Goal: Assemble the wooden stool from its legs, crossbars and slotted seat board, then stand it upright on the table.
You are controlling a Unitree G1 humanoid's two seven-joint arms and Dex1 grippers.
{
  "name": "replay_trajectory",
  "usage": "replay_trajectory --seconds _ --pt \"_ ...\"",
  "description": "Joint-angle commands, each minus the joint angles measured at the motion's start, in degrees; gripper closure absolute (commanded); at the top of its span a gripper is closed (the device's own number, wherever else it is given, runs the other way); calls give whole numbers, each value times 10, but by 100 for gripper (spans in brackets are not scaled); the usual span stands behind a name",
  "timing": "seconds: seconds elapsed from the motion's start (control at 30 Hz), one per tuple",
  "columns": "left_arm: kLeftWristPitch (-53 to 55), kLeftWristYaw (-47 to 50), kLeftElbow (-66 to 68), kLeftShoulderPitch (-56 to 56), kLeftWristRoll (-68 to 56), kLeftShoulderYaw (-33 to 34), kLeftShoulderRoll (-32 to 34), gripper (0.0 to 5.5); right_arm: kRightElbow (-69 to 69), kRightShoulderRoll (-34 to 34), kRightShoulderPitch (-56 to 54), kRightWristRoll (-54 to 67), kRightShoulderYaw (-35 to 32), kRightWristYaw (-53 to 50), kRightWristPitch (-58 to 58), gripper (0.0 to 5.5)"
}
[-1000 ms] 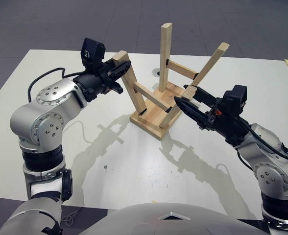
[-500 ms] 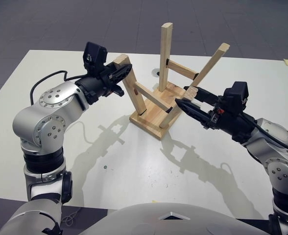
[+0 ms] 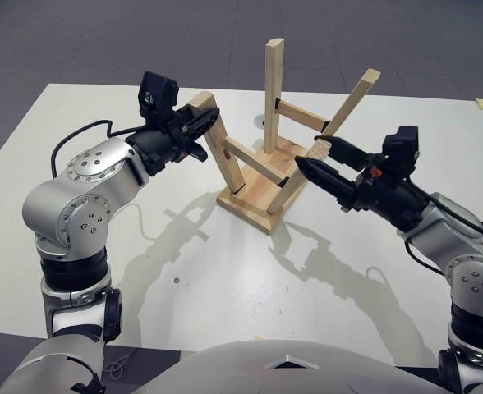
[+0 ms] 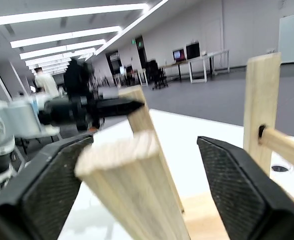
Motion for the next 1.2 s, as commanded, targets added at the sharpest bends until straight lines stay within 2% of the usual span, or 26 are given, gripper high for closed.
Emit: replay_trajectory --seconds 0.03,0.2,0.27,0.37,0.47,0.6,0.73,0.87,1.2 --pt "17 14 11 -2 22 2 10 447 9 2 -26 108 -28 -33 10 87" --pt "9 10 14 -10 19 3 5 447 71 2 -105 153 -36 -85 -4 11" --pt "6 7 17 -12 20 1 4 447 114 4 -146 122 -25 -87 -8 10" --pt "-2 0 26 -11 24 -7 5 447 188 4 -209 58 9 -37 -8 10" --pt "-10 -8 34 -12 22 -10 2 447 255 -3 -258 -36 66 55 -21 10" --pt "-23 -14 45 -22 26 -20 -5 447 362 14 -305 -169 128 145 -76 10" --pt "-23 -14 43 -25 21 -21 -11 447 466 61 -331 -257 155 184 -128 10" --pt "-16 -13 41 -29 13 -13 -21 447 514 100 -341 -302 169 214 -145 10" --pt "-17 -23 41 -30 8 -14 -23 447 506 152 -325 -343 172 239 -122 10"
